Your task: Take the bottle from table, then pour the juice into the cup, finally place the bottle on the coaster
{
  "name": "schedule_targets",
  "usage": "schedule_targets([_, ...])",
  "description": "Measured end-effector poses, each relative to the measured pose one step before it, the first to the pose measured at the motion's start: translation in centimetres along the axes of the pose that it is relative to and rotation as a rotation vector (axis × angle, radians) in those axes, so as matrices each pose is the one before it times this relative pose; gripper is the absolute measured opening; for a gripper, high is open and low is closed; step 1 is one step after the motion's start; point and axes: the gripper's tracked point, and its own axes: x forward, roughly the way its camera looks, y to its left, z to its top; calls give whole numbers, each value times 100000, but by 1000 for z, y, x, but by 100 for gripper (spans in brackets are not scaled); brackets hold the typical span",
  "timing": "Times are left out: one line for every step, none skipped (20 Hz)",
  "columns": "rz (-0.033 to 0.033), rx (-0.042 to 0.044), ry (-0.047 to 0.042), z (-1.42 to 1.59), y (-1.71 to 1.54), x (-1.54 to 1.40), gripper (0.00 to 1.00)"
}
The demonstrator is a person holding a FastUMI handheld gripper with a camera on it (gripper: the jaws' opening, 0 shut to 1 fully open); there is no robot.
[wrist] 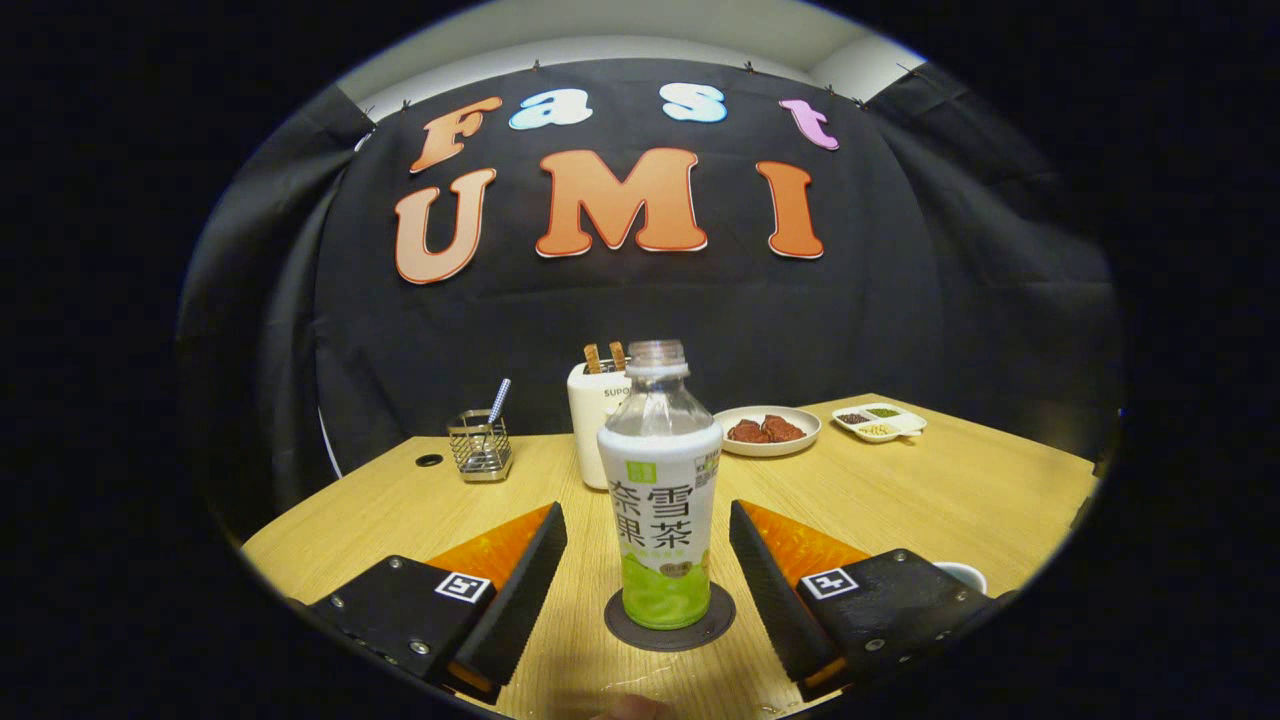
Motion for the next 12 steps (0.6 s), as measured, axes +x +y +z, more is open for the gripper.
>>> schedule_targets([151,-456,-889,527,87,-568,97])
schedule_targets([-61,-1011,-900,586,109,-640,97])
schedule_targets([259,-1230,-1124,718,172,-670,97])
schedule_targets([313,-1416,-928,712,355,-694,97])
schedule_targets([109,-1677,-1631,996,305,-656,97])
schedule_targets([138,-1675,-1209,907,406,-631,97])
schedule_targets([589,-1398,-1115,1028,491,-567,97])
schedule_targets([3547,-386,905,777,1196,-492,97])
schedule_targets([2377,-1072,-988,1192,1396,-437,97])
schedule_targets([744,-1324,376,972,481,-528,97])
schedule_targets([-55,-1091,-292,1096,403,-742,97])
schedule_targets([637,-206,-369,1023,644,-705,97])
